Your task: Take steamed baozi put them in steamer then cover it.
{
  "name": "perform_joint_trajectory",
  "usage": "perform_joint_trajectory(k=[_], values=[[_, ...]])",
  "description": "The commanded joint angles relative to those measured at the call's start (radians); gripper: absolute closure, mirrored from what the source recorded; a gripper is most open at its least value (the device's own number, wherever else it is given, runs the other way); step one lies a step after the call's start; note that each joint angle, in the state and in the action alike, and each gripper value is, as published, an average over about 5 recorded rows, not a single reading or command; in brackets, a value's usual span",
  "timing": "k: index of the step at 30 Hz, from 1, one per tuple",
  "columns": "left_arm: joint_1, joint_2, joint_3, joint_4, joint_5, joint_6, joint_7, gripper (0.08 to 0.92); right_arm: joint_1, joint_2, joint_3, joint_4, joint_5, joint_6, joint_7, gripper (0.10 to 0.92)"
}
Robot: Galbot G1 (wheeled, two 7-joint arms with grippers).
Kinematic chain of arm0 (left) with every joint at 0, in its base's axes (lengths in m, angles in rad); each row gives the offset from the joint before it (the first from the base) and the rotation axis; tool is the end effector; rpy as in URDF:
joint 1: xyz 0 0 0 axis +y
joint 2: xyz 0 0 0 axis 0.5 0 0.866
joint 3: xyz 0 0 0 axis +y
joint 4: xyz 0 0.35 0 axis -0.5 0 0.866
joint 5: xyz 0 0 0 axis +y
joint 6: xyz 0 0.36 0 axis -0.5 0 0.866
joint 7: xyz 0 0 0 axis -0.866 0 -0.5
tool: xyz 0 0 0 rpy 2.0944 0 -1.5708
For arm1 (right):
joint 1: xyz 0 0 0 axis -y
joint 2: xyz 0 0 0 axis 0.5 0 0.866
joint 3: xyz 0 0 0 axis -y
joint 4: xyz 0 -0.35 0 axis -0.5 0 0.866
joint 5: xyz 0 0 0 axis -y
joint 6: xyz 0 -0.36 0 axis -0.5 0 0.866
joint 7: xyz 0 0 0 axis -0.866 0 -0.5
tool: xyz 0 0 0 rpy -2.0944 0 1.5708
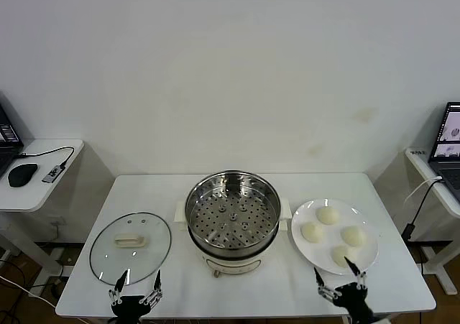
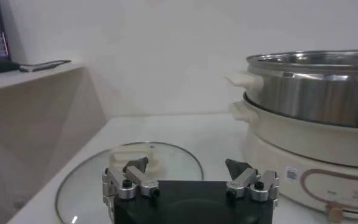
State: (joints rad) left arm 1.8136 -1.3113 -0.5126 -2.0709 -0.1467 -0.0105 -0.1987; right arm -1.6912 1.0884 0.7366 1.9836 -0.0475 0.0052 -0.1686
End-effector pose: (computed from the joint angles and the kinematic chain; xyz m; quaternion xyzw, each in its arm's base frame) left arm 0.1081 0.0422 -0.3432 0.0272 -0.9904 -0.0414 0.1293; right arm 0.1678 -0.1571 -0.3133 0.1137 -0.9497 0.2719 0.1062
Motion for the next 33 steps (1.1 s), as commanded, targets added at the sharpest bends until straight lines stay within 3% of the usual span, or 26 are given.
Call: perform_joint_trajectory(k=[1,11,17,25,33], values=[[-0.027,0.005,0.002,-0.012,0.038,0.03,-0.013,0.177,0.098,-0.156,0.062,-0.013,-0.146,-0.052,-0.026,0.203],[-0.072,0.035,0.005,-0.011,0.082,0.123,-0.038,0.177,0.415,-0.505,-0.022,-0.162,-0.342,-0.148,-0.356,0.203],[-0.085,0.034,0.001,0.01,0.09,0.126,-0.048,0.177,0.67,-0.649,-0.279,-0.303,-0.359,-0.129,-0.568,0.203],[-0.097,0.041,-0.007,0.026,0.094,0.129,-0.051,0.177,1.249,-0.656,-0.876,-0.53,-0.258,-0.118,-0.802,0.203],[-0.095,0.036,-0.01,0.02,0.105,0.125,-0.044,0.177,1.584,-0.55,-1.274,-0.702,-0.207,-0.096,-0.883,0.203]])
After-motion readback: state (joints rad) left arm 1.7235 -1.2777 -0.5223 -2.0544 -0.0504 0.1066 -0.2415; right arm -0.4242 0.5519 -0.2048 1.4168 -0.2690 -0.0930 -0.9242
